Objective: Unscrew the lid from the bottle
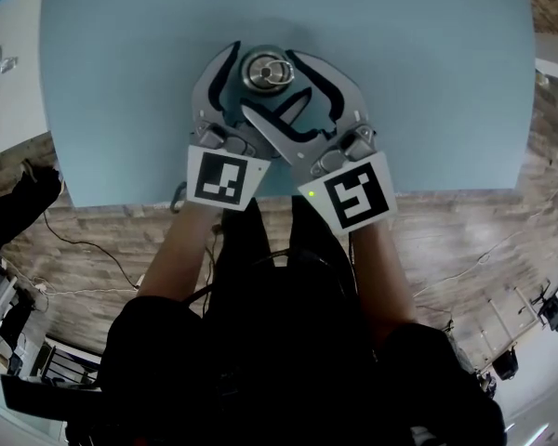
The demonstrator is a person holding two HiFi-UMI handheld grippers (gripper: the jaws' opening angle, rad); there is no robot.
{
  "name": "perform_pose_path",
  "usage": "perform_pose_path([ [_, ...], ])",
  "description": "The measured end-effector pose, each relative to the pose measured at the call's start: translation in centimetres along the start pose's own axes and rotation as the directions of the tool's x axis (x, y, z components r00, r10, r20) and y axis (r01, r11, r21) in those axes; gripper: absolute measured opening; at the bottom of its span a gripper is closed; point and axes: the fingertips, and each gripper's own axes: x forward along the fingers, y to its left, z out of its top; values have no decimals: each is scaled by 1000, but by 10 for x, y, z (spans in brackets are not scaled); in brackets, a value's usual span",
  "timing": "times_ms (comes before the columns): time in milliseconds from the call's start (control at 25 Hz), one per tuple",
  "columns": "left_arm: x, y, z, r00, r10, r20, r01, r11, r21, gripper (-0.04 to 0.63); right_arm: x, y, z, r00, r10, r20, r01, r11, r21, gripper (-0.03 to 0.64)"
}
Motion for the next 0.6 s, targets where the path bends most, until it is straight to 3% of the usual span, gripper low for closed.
perform_pose_path([
  [200, 0, 5, 2, 997, 72, 21, -71, 996, -46, 430, 4, -1, 2, 999, -48, 10, 48, 999, 4, 296],
  [600, 5, 5, -7, 993, 119, -2, -119, 992, -37, 402, 12, -6, -1, 999, -53, -11, 52, 998, -30, 293],
])
